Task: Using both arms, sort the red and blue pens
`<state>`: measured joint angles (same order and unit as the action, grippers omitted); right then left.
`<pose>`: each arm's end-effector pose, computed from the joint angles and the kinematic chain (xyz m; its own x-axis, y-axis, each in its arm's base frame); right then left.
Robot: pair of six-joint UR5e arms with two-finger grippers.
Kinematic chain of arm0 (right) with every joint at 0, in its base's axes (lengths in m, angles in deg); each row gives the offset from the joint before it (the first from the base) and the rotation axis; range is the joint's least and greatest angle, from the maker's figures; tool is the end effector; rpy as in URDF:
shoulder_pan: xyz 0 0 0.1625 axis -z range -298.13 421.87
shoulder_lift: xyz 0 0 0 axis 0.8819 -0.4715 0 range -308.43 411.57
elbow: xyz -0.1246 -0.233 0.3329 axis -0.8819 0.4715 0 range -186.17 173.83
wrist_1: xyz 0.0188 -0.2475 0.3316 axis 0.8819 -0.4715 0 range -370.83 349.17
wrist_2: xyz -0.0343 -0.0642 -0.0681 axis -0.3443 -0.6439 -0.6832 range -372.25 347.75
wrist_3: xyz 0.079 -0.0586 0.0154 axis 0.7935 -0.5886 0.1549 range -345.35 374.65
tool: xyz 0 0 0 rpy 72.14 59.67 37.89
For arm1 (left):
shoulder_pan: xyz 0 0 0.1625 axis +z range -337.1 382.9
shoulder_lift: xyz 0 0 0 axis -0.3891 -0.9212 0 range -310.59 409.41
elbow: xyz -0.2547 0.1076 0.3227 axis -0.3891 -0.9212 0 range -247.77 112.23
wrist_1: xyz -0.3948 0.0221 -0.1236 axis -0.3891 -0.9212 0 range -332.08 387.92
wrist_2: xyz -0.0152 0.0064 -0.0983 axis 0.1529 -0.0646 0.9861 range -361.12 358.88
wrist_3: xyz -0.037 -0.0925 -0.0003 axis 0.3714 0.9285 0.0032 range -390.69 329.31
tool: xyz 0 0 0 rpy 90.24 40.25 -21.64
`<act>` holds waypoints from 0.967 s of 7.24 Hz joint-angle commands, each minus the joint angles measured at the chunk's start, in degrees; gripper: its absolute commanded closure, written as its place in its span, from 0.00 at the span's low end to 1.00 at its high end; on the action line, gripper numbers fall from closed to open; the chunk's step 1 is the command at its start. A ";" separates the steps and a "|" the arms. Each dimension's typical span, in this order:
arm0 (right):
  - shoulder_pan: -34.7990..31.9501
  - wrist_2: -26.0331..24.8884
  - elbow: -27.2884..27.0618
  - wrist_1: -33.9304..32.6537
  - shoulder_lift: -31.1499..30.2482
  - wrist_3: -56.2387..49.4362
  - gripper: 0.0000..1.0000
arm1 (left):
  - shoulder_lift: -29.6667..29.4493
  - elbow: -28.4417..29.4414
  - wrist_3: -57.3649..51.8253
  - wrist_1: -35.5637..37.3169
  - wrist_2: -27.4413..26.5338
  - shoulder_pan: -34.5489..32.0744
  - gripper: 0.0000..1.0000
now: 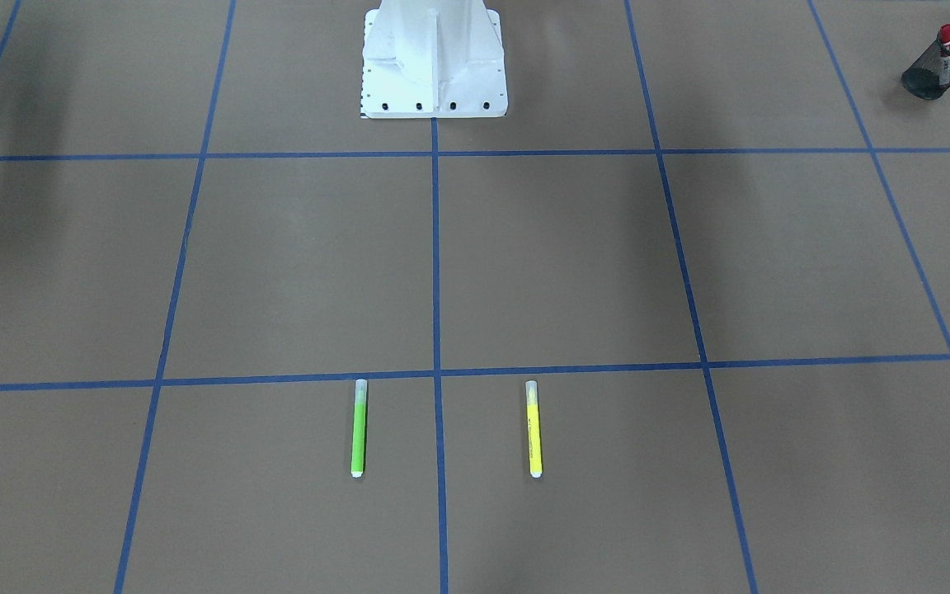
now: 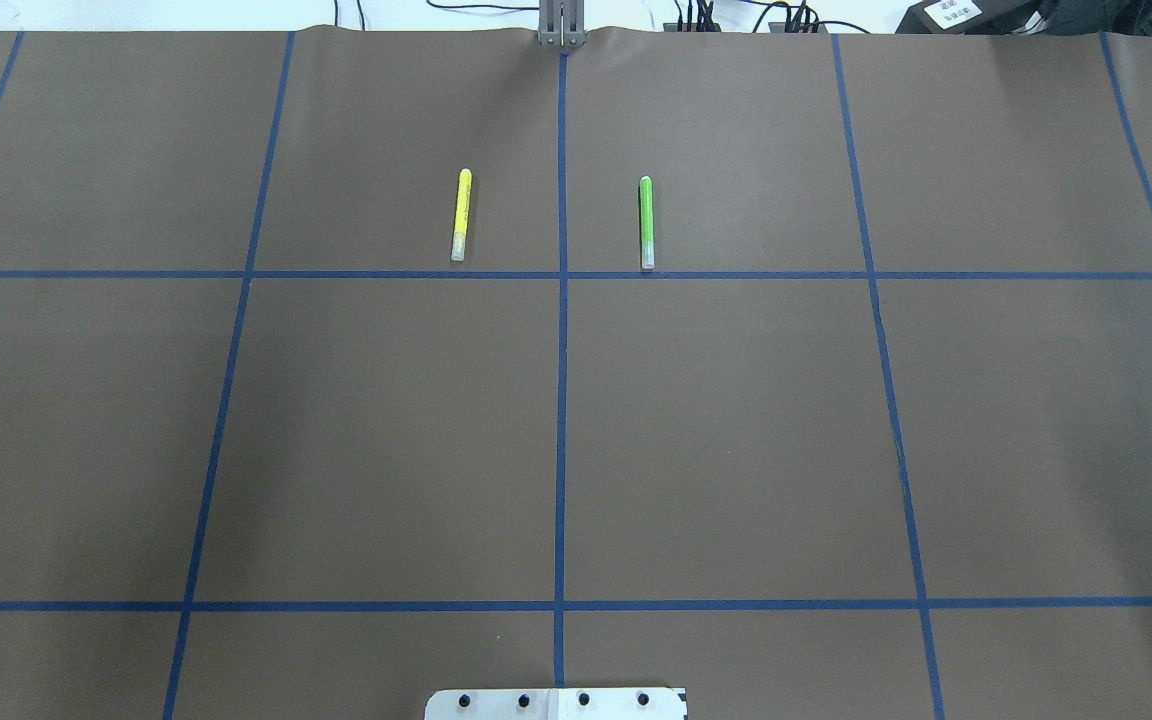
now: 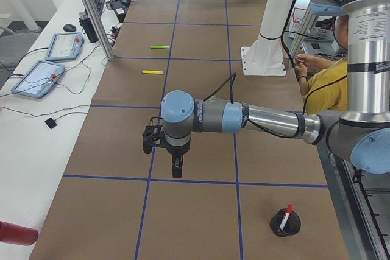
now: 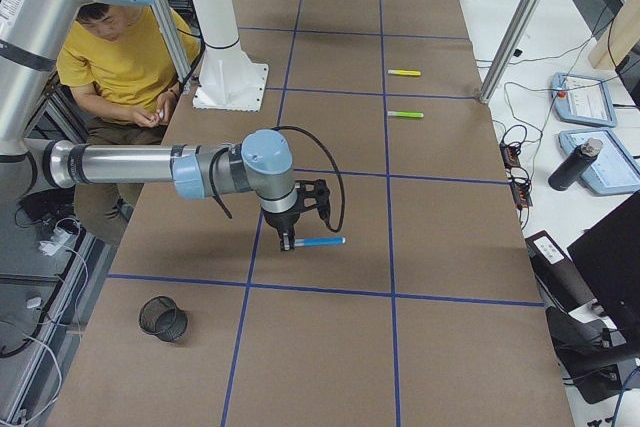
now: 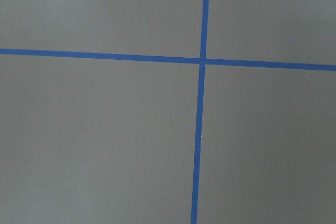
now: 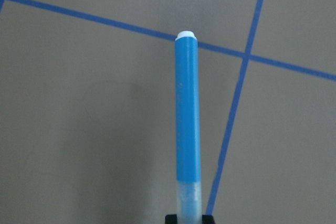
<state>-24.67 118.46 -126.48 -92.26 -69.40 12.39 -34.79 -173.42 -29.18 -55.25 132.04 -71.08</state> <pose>0.0512 -0.2863 0.5924 0.7483 -0.1742 0.6401 0.0893 0.9826 0.1630 -0.0960 -0.4413 0.5856 0.7281 -0.0411 -0.6842 0.0885 0.9955 0.0344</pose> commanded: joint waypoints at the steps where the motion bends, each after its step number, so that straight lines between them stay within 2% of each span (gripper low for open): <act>1: -10.61 6.27 -0.19 0.04 -10.91 -4.87 1.00 | 0.00 -0.09 -0.02 -0.42 0.09 0.02 0.00; 2: -16.59 10.76 0.16 -0.05 -16.18 -4.87 1.00 | 0.00 -0.17 -0.02 -0.50 0.09 0.02 0.00; 4: -27.23 15.88 3.14 -0.05 -24.63 -4.87 1.00 | 0.08 -0.09 -0.02 -0.42 0.09 0.02 0.00; 6: -36.11 18.88 9.36 -2.84 -26.25 -4.61 1.00 | 0.08 -0.17 -0.02 -0.51 0.09 0.02 0.00; 7: -37.81 19.15 8.18 -9.91 -26.25 -4.60 1.00 | 0.00 -0.17 -0.11 -0.51 0.09 0.02 0.00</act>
<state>-58.94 136.71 -118.86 -96.05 -95.25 7.72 -34.73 -173.58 -29.22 -55.75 132.12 -71.05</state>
